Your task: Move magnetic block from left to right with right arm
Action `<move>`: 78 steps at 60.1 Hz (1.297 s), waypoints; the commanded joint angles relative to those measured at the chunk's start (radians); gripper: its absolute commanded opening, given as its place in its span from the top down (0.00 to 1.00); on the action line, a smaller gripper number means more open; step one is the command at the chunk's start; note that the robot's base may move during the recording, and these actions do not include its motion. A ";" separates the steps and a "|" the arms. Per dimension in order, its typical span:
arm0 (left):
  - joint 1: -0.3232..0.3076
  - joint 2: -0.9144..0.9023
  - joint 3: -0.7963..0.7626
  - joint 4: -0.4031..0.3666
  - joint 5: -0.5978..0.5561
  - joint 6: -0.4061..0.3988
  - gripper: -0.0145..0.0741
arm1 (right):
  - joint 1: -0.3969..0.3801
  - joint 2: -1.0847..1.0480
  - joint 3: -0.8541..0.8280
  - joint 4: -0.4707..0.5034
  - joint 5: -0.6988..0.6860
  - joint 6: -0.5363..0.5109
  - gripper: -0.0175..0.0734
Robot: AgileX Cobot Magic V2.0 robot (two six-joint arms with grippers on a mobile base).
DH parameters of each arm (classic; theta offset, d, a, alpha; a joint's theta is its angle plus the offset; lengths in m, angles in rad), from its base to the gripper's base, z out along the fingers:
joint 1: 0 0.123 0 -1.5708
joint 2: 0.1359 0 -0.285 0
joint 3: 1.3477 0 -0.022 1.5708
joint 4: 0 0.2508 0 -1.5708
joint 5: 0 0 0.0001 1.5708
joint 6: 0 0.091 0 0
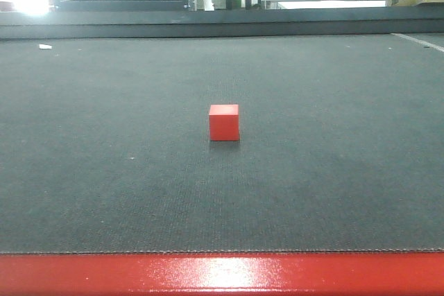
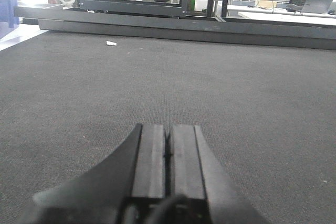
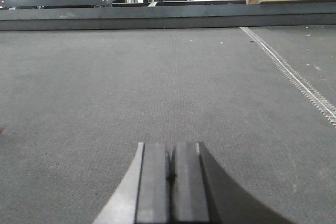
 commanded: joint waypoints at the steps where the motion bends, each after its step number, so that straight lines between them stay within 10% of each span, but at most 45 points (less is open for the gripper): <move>1: -0.002 -0.013 0.010 0.000 -0.088 -0.007 0.97 | 0.001 -0.021 -0.004 -0.001 -0.088 -0.008 0.74; 51: -0.002 -0.013 0.010 0.000 -0.088 -0.007 0.97 | 0.001 -0.021 -0.009 -0.001 -0.199 -0.007 0.74; 66: -0.002 -0.013 0.010 0.000 -0.088 -0.007 0.97 | 0.002 0.043 -0.239 -0.001 -0.088 0.003 0.74; 78: -0.002 -0.013 0.010 0.000 -0.088 -0.007 0.97 | 0.004 0.287 -0.469 -0.001 -0.032 0.003 0.43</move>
